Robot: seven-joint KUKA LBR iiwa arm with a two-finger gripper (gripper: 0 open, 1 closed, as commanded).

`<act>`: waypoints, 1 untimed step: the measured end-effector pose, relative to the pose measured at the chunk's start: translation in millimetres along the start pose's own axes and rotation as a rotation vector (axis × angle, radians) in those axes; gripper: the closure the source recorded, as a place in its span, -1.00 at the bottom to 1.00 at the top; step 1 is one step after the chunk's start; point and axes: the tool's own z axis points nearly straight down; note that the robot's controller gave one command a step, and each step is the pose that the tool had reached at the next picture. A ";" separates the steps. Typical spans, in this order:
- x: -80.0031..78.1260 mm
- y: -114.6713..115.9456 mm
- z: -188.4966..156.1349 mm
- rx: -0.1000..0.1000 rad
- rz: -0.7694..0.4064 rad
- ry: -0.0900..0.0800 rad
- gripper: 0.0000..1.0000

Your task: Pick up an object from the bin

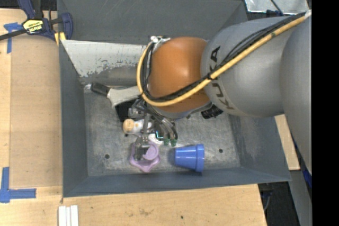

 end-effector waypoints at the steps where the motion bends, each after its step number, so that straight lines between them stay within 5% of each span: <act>1: -0.3 -0.3 -0.3 0.000 0.001 -0.001 -1.00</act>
Offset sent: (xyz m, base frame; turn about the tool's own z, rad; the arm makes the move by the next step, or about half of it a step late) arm 0.0860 -0.0470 -0.0934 -0.1862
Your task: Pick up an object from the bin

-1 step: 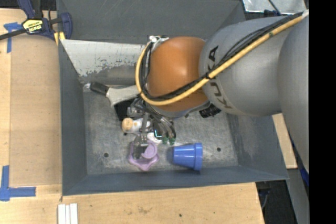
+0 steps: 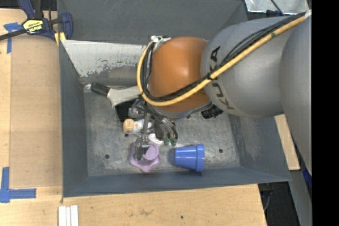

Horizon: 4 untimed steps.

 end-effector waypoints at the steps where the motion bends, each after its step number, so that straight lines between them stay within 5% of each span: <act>1: -46.6 -20.8 43.6 -0.006 -0.100 -0.001 -1.00; 2: -47.3 -24.1 52.3 0.000 -0.115 0.001 -1.00; 3: -57.7 -43.7 79.3 -0.001 0.012 0.000 -1.00; 4: -73.9 -43.6 87.2 -0.001 -0.086 0.004 -1.00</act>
Offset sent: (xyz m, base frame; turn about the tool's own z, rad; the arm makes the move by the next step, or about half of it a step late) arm 0.0660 -0.0390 -0.0937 -0.1864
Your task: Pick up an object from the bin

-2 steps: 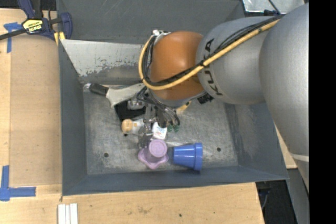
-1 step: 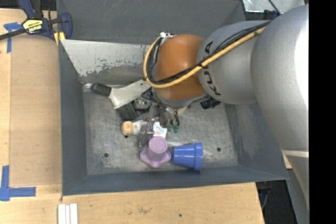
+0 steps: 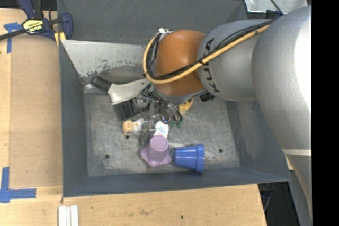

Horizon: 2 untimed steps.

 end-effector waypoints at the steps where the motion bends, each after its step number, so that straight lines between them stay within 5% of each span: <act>1: 8.2 3.2 0.1 -0.002 0.124 -0.022 1.00; 2: 8.2 3.2 0.1 -0.002 0.124 -0.022 1.00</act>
Offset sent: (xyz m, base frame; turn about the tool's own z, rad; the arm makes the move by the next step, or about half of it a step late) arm 0.0000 0.0000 0.0000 0.0000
